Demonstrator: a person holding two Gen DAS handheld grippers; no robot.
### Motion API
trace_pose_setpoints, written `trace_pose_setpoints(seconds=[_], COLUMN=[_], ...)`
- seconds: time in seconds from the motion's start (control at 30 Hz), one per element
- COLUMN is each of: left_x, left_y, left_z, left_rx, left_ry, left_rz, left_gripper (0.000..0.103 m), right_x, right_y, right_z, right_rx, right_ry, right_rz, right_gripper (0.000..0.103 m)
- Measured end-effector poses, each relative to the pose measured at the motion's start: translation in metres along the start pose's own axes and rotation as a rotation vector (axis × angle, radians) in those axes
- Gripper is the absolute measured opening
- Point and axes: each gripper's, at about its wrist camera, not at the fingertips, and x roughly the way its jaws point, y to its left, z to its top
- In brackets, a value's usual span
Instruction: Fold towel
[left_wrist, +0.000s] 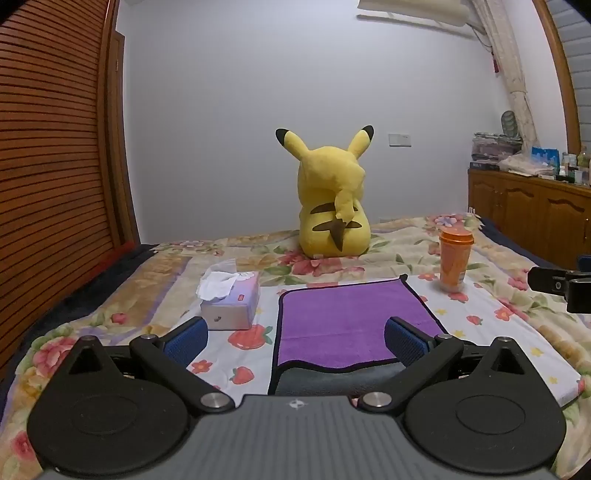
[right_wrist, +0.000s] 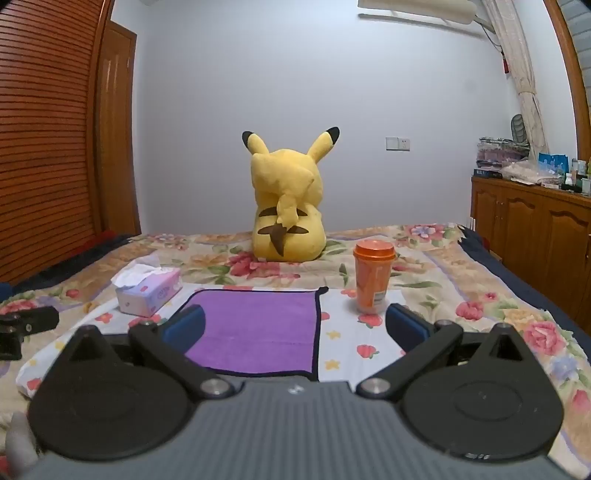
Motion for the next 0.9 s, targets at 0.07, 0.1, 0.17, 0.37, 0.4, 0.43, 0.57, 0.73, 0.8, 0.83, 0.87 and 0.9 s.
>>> trace_pose_setpoints(seconds=[0.07, 0.1, 0.17, 0.37, 0.4, 0.43, 0.57, 0.73, 0.8, 0.83, 0.87, 0.9], left_x=[-0.0002, -0.0003, -0.0012, -0.001, -0.0012, -0.0013, -0.0008, -0.0006, -0.0006, -0.0006, -0.0008, -0.0008], left_y=[-0.0001, -0.0001, -0.0003, 0.0007, 0.0012, 0.0016, -0.0001, -0.0001, -0.0002, -0.0002, -0.0002, -0.0002], left_z=[0.0001, 0.0003, 0.0011, 0.0016, 0.0022, 0.0028, 0.0008, 0.0005, 0.0005, 0.0005, 0.0007, 0.0007], left_rx=[0.001, 0.001, 0.001, -0.002, -0.002, -0.003, 0.0, 0.0, 0.0, 0.001, 0.002, 0.002], left_ry=[-0.005, -0.004, -0.005, -0.003, -0.002, -0.002, -0.004, -0.005, -0.005, -0.005, -0.006, -0.006], left_rz=[0.001, 0.001, -0.001, 0.001, 0.001, 0.0, 0.002, 0.002, 0.003, 0.003, 0.003, 0.003], left_gripper=[0.103, 0.103, 0.103, 0.103, 0.103, 0.103, 0.103, 0.103, 0.103, 0.103, 0.103, 0.103], right_x=[0.0, 0.0, -0.0001, -0.0007, -0.0005, -0.0004, 0.0001, 0.0004, 0.0004, 0.0004, 0.0004, 0.0005], right_y=[-0.0001, 0.0, 0.0, 0.0006, 0.0005, 0.0007, 0.0007, 0.0009, 0.0011, 0.0011, 0.0012, 0.0013], right_z=[0.0001, 0.0002, 0.0006, 0.0009, 0.001, 0.001, 0.0011, 0.0012, 0.0011, 0.0011, 0.001, 0.001], right_rx=[0.006, 0.005, 0.003, 0.002, 0.002, 0.002, 0.001, 0.001, 0.001, 0.001, 0.001, 0.0], right_ry=[0.001, 0.001, 0.001, -0.002, -0.002, -0.002, -0.002, -0.003, -0.004, -0.003, -0.003, -0.004], right_rz=[0.001, 0.002, 0.002, 0.0, 0.0, 0.0, 0.0, 0.0, -0.001, 0.0, 0.0, 0.0], right_gripper=[0.103, 0.103, 0.103, 0.103, 0.103, 0.103, 0.103, 0.103, 0.103, 0.103, 0.103, 0.103])
